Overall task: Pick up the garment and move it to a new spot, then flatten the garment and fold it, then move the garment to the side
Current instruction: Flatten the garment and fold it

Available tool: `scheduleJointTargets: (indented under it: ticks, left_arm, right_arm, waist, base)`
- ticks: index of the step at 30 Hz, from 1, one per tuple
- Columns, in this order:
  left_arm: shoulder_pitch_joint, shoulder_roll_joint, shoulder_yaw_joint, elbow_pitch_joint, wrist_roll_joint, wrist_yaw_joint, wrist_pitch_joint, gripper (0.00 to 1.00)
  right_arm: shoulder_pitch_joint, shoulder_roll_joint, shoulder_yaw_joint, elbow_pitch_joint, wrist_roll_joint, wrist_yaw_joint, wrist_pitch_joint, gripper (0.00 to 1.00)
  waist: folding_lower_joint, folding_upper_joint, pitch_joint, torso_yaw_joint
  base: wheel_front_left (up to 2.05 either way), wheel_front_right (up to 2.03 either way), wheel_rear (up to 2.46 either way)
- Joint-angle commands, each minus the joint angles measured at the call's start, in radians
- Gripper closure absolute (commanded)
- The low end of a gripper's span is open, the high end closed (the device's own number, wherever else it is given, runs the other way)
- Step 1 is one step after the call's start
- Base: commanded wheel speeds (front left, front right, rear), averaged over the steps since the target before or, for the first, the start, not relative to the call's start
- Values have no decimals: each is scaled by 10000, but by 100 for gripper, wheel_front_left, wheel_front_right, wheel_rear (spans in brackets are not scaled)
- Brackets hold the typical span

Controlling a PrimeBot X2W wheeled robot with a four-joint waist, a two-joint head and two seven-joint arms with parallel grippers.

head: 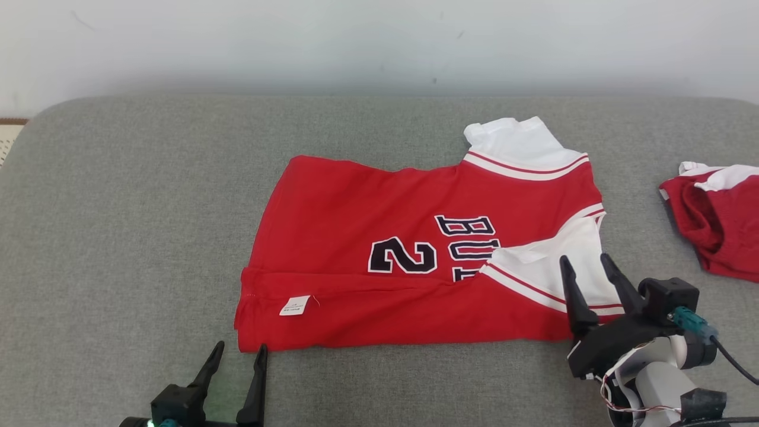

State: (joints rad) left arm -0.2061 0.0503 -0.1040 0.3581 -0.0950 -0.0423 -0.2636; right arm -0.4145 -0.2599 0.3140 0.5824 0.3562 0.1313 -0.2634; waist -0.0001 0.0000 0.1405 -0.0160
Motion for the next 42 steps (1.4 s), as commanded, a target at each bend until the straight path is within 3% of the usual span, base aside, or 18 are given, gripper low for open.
scheduleJointTargets:
  ticks: [1,9,22,37,38,39,41,42]
  left_arm:
    - [109,7,-22,20,-139,30,-7,0]
    - [327,7,-154,5,-135,20,-7,0]
    - [680,5,45,-172,-177,86,-7,0]
    - [373,6,-132,-174,-138,38,-7,0]
    - [378,6,-103,-176,-99,20,-7,0]
    - [383,5,-89,-171,-79,35,-7,0]
    - [373,5,-57,-159,-58,32,-7,0]
    - [358,5,-43,-162,-43,29,-7,0]
  right_arm:
    - [168,-30,160,32,67,-11,-4,0]
    - [298,-26,248,241,162,-11,-4,0]
    - [1835,209,-1374,-482,105,-11,-3,0]
    - [1590,520,-1756,357,874,-11,-3,0]
    - [1598,543,-1716,439,1042,-11,-3,18]
    - [1563,520,-1691,436,1079,-11,-3,56]
    - [1512,518,-1627,433,1214,-11,-3,100]
    - [1489,480,-1623,399,1236,-11,-3,100]
  waist:
    - [1,0,-93,-51]
    - [1,0,-289,103]
    - [1,0,-474,-11]
    - [1,0,-261,98]
    - [1,0,-229,143]
    - [1,0,-215,158]
    - [1,0,-188,178]
    - [1,0,-175,181]
  base:
    - [0,0,0]
    - [0,0,0]
    - [0,0,0]
    - [0,0,0]
    - [0,0,0]
    - [0,0,0]
    - [0,0,0]
    - [0,0,0]
